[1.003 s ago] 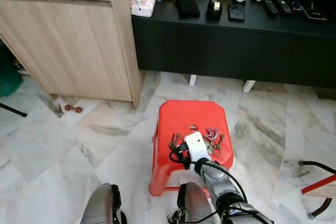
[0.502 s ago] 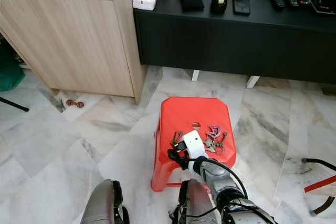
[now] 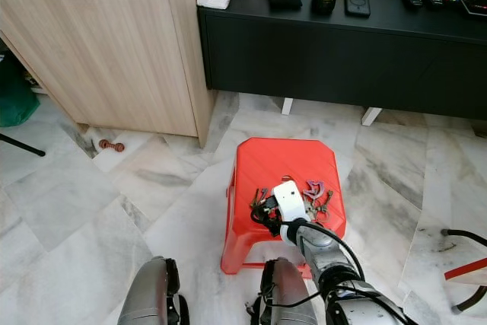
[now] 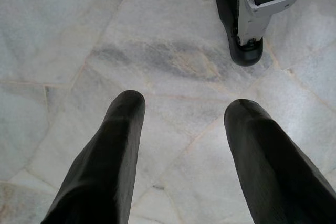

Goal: Hang keys on a hook

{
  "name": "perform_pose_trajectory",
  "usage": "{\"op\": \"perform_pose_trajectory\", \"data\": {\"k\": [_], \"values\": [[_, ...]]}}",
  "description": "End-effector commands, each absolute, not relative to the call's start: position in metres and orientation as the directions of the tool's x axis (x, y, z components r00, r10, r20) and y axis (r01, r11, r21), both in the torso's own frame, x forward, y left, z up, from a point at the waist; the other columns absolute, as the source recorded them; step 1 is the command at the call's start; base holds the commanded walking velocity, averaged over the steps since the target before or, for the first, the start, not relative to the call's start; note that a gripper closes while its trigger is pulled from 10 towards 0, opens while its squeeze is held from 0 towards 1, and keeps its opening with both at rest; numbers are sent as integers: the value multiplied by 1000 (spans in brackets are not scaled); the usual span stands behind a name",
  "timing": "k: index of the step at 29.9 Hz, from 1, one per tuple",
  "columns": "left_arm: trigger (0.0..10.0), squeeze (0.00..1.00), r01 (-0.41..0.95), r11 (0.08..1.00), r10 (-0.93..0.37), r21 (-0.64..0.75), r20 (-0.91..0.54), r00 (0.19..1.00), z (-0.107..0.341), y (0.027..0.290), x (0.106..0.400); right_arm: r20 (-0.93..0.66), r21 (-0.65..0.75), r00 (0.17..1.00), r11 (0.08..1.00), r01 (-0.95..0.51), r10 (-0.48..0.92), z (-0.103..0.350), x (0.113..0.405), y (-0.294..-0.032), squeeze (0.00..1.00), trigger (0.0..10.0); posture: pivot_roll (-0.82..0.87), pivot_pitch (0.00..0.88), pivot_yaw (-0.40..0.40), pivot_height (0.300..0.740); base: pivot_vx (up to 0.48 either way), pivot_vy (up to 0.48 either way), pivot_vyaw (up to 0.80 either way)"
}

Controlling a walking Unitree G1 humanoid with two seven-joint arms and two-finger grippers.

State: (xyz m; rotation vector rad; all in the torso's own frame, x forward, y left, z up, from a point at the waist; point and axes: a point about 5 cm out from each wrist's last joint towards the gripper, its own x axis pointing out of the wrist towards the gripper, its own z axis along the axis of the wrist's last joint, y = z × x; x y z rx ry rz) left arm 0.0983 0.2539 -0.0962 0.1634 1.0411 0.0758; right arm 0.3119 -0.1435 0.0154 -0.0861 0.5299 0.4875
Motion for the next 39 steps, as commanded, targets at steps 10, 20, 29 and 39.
{"op": "perform_pose_trajectory", "data": {"k": [10,20,29,39], "values": [[10000,0,32,984,141,176,-870,473,-99,256,84,-547,48,734,890,-453,403,6,304,-150,0,0,150,248,-51,594,0,0,0],[10000,0,36,983,142,180,-870,471,-99,257,84,-534,65,733,885,-461,421,6,303,-147,0,0,152,249,-47,594,0,0,0],[10000,0,41,982,142,182,-871,471,-98,257,84,-510,100,716,860,-500,476,6,302,-138,0,0,151,248,-45,594,0,0,0],[10000,0,44,982,142,183,-871,471,-98,258,85,-492,109,718,853,-509,492,8,303,-136,0,10000,149,248,-45,594,0,0,0]]}}
